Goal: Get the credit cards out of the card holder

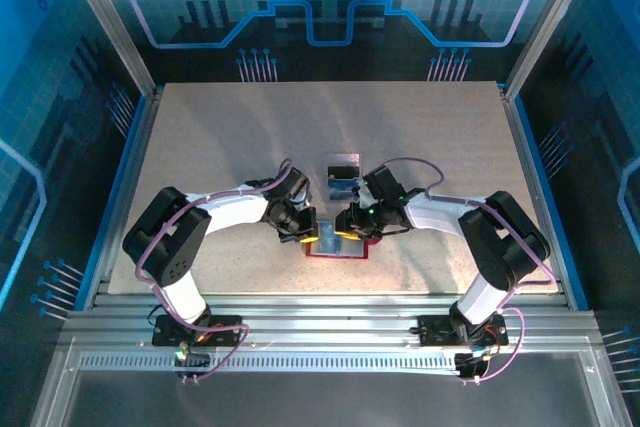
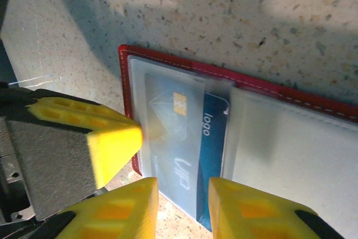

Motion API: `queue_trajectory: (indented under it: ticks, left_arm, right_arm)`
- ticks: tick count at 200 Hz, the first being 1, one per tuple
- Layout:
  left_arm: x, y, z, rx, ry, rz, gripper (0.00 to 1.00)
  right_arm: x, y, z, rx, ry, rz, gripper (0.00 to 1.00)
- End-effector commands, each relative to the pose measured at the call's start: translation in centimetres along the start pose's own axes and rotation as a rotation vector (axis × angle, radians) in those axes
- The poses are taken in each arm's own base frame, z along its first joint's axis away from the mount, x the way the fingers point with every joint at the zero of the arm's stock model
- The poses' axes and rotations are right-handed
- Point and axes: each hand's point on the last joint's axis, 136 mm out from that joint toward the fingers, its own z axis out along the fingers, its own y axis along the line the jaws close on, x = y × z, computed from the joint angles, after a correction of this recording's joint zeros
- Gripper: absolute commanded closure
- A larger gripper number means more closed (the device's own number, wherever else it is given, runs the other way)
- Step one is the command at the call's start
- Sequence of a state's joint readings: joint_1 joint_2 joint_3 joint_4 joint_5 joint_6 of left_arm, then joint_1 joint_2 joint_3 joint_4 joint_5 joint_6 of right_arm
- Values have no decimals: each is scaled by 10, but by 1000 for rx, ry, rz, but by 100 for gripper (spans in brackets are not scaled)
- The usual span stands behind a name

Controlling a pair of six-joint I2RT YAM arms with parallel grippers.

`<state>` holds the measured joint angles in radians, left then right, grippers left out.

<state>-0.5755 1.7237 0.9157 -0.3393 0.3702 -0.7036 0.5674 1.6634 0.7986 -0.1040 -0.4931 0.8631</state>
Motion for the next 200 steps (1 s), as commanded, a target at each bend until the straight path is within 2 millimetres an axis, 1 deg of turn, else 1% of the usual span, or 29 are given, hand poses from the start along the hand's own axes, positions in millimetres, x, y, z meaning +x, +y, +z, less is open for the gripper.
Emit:
queue_trajectory:
  ticks: [1, 75, 118, 170, 200]
  left_arm:
    - [5, 11, 6, -52, 24, -3, 95]
    - [7, 13, 7, -57, 29, -7, 96]
    - [4, 7, 3, -46, 21, 0, 96]
    - [2, -6, -7, -23, 7, 14, 96]
    - [2, -12, -8, -13, 8, 22, 95]
  right_arm:
    - [0, -3, 3, -13, 20, 7, 70]
    - [5, -12, 13, -26, 42, 28, 70]
    - [7, -18, 15, -12, 46, 36, 70]
    - [7, -14, 12, -22, 37, 30, 70]
    - [6, -10, 8, -31, 29, 22, 70]
